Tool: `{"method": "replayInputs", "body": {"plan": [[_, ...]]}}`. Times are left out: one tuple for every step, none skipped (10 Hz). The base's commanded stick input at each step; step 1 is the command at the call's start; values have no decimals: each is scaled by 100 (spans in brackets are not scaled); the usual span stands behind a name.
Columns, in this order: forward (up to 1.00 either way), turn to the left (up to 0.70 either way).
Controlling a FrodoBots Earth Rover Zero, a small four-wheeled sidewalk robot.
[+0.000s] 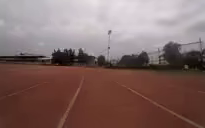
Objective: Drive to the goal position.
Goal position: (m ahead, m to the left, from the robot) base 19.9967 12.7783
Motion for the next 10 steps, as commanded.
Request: {"method": "replayInputs", "body": {"plan": [[70, 0], [70, 0], [70, 0], [70, 0], [70, 0], [70, 0], [70, 0], [70, 0], [70, 0], [70, 0]]}}
